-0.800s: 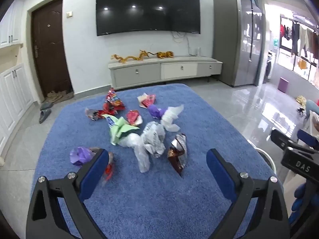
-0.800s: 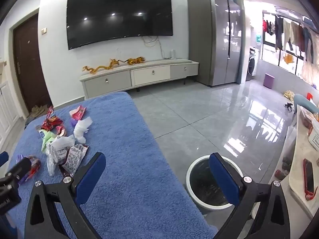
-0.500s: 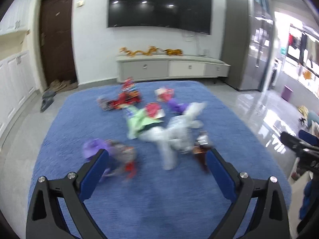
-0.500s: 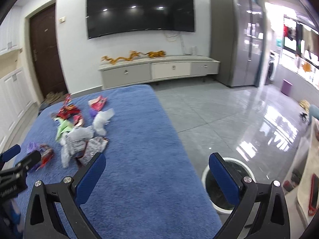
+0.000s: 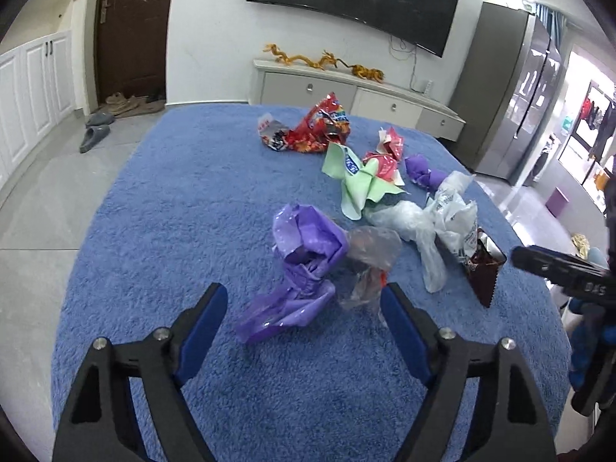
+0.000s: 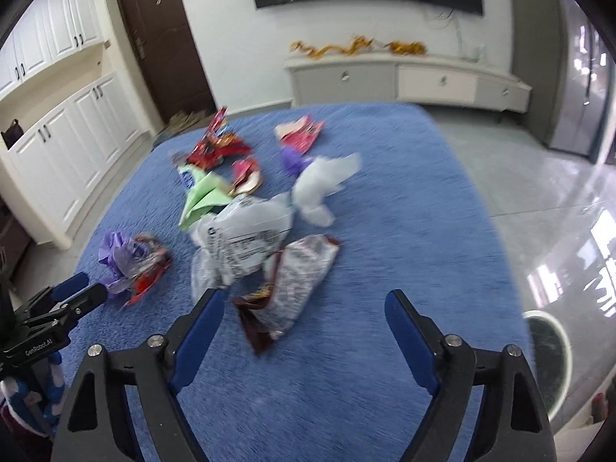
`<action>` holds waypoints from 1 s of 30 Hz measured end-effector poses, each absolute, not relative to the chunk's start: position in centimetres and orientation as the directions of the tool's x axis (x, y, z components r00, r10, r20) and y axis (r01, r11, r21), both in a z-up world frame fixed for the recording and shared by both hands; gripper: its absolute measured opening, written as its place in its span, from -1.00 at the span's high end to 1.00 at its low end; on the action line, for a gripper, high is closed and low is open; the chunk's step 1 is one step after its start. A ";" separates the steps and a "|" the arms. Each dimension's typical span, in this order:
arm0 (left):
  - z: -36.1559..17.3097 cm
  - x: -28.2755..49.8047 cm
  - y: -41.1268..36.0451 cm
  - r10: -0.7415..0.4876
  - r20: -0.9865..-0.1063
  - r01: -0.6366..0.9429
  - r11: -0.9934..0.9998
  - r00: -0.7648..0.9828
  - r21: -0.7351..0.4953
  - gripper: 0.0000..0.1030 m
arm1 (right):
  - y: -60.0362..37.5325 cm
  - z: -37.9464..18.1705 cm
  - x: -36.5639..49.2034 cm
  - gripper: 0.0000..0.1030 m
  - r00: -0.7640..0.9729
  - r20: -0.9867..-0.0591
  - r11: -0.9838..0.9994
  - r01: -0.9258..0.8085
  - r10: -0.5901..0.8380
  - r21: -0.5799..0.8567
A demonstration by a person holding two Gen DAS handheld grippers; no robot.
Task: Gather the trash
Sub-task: 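Grasp the purple plastic bag with the left gripper while the right grasps the silver chip wrapper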
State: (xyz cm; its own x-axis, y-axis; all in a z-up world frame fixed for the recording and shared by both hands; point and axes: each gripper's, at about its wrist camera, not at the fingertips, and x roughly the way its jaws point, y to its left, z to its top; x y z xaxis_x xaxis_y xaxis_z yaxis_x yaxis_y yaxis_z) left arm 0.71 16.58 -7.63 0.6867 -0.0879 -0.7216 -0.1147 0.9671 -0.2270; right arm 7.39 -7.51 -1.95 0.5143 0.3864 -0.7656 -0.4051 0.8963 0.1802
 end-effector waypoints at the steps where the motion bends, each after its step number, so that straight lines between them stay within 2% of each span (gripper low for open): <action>1: -7.8 1.1 16.4 -0.091 -0.725 -0.110 0.968 0.683 -0.225 -0.51 | -7.0 -2.3 7.8 -0.62 0.495 -0.772 0.889 -0.415 0.398 0.192; 3: -8.0 1.7 16.1 -0.090 -0.732 -0.102 0.971 0.676 -0.215 -0.47 | -6.3 -3.1 8.3 -0.61 0.468 -0.784 0.881 -0.428 0.408 0.203; 8: -9.5 2.7 16.4 -0.129 -0.745 -0.100 0.962 0.654 -0.254 -0.02 | -4.9 -4.8 9.3 -0.40 0.423 -0.810 0.871 -0.448 0.406 0.203; 10: -9.8 2.7 16.5 -0.146 -0.744 -0.100 0.956 0.652 -0.275 0.07 | -4.7 -5.4 9.6 -0.19 0.405 -0.816 0.867 -0.449 0.412 0.215; 11: -9.8 2.5 16.6 -0.157 -0.734 -0.093 0.953 0.660 -0.288 0.07 | -4.7 -5.5 9.7 -0.01 0.401 -0.817 0.866 -0.450 0.416 0.220; 13: -9.6 2.4 16.8 -0.198 -0.710 -0.078 0.939 0.675 -0.336 0.07 | -5.1 -5.8 9.5 0.12 0.398 -0.815 0.864 -0.448 0.422 0.228; 25: -9.1 2.8 19.1 -0.242 -0.700 -0.147 0.883 0.672 -0.447 0.05 | -6.4 -5.7 9.6 0.12 0.390 -0.803 0.864 -0.416 0.451 0.284; 30: -8.9 3.7 19.4 -0.221 -0.722 -0.163 0.892 0.656 -0.421 0.05 | -6.3 -5.6 10.0 0.10 0.392 -0.803 0.866 -0.413 0.449 0.283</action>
